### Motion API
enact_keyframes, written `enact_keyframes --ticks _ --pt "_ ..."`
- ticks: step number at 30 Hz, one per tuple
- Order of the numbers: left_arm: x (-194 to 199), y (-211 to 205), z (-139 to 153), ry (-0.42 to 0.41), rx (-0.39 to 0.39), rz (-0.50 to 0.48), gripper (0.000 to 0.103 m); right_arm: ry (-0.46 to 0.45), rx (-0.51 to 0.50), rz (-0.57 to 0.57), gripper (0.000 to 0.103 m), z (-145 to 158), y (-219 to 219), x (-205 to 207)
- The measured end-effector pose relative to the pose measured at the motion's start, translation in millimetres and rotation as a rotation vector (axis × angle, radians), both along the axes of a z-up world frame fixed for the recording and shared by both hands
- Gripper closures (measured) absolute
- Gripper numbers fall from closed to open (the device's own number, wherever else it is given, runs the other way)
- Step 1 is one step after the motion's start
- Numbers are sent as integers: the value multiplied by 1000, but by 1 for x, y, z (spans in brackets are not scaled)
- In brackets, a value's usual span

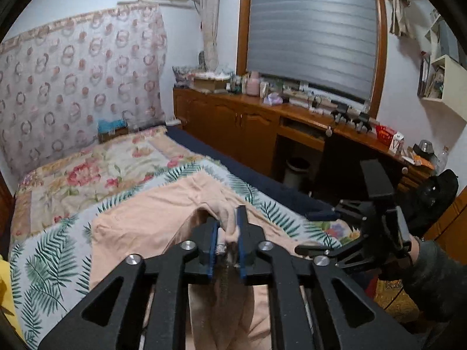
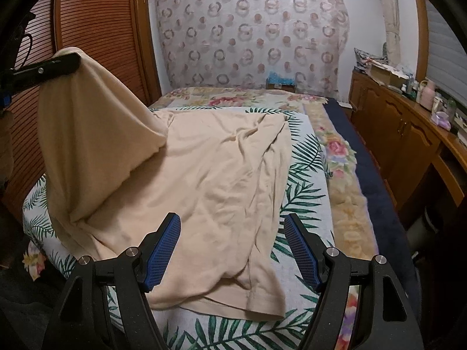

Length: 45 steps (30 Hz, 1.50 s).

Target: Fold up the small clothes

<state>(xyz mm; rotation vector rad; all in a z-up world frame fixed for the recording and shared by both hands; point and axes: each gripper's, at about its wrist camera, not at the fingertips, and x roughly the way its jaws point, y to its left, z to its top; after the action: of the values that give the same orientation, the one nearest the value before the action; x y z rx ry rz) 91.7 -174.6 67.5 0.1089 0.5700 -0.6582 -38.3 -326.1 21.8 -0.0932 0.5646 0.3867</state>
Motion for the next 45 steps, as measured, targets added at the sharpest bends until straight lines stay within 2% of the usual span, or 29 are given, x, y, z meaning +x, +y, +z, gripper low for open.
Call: enact_keyframes --ticks 2,6,8,10,16,21,26,31,36,41,45 --pt "2 3 -9 17 -9 -4 64 2 -2 -1 28 -3 1 -3" --pt "7 13 -29 47 17 30 55 7 0 7 28 -3 3 0" --pt "8 22 -38 53 27 58 36 8 2 13 28 -4 6 3" --pt "8 30 -44 62 21 79 28 10 4 24 28 -2 8 8" --pt "-1 43 -50 110 -9 41 27 14 -6 62 28 -1 17 21" --pt "-15 53 -53 115 -4 36 26 17 -20 94 28 0 29 26" --pt "-23 71 -69 150 26 57 26 16 -28 117 28 1 42 31" --pt "-26 102 -98 214 43 118 26 5 -29 148 28 4 61 33" --pt "-30 137 -117 256 20 193 26 -10 -50 217 28 9 92 37" --pt "-33 170 -120 239 6 293 26 -20 -81 322 28 10 140 48" --pt "-33 188 -118 222 -4 340 26 8 -100 390 28 4 172 62"
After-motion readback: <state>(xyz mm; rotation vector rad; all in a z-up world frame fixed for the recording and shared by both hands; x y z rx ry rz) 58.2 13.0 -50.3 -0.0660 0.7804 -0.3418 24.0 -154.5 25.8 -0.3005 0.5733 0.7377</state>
